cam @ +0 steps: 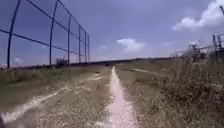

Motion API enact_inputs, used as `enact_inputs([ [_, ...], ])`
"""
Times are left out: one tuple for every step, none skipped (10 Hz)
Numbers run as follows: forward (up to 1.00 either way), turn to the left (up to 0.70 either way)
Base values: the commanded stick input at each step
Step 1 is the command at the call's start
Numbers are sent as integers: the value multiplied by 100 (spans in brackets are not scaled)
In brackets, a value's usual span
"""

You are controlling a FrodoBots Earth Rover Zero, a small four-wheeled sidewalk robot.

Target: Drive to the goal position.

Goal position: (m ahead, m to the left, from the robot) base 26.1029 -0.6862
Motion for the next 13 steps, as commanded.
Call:
enact_inputs([
  [70,0],
  [70,0],
  [70,0],
  [70,0],
  [70,0],
  [70,0],
  [70,0],
  [70,0],
  [70,0],
  [70,0],
  [70,0],
  [70,0],
  [70,0],
])
